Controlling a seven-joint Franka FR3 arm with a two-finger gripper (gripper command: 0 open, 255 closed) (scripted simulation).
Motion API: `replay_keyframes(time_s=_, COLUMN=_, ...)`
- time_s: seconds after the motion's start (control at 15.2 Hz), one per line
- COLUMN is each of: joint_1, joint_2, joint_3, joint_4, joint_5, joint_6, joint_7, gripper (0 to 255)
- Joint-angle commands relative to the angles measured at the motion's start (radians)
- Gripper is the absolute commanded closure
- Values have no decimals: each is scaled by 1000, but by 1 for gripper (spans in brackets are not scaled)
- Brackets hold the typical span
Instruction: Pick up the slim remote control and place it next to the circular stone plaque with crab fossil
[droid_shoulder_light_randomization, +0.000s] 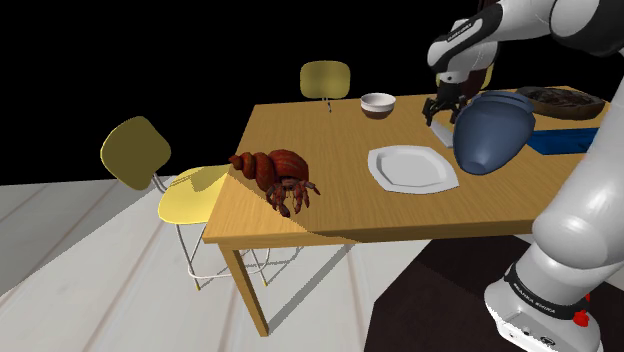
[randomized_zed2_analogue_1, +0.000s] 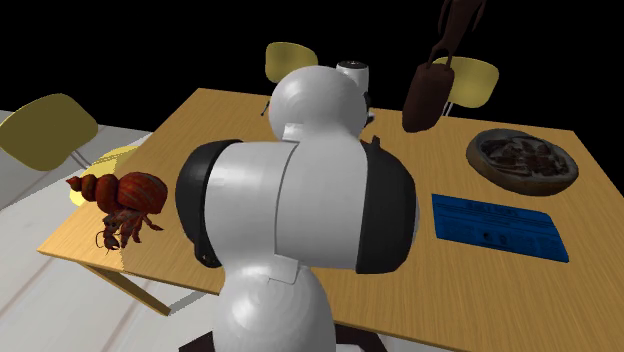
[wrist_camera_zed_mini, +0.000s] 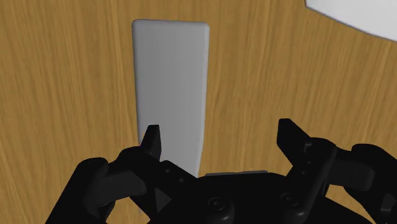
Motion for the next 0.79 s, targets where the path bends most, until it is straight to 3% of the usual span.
replay_keyframes(time_s=0.0, joint_1=-26, joint_2=59, joint_3=-14, joint_4=51, joint_5=26, joint_6=7, joint_7=-13, gripper=0)
replay_keyframes(time_s=0.13, joint_1=-53, joint_2=117, joint_3=-23, joint_4=103, joint_5=52, joint_6=11, joint_7=-22, gripper=0)
replay_keyframes(time_s=0.73, joint_1=-62, joint_2=168, joint_3=-12, joint_4=64, joint_5=79, joint_6=97, joint_7=-40, gripper=0)
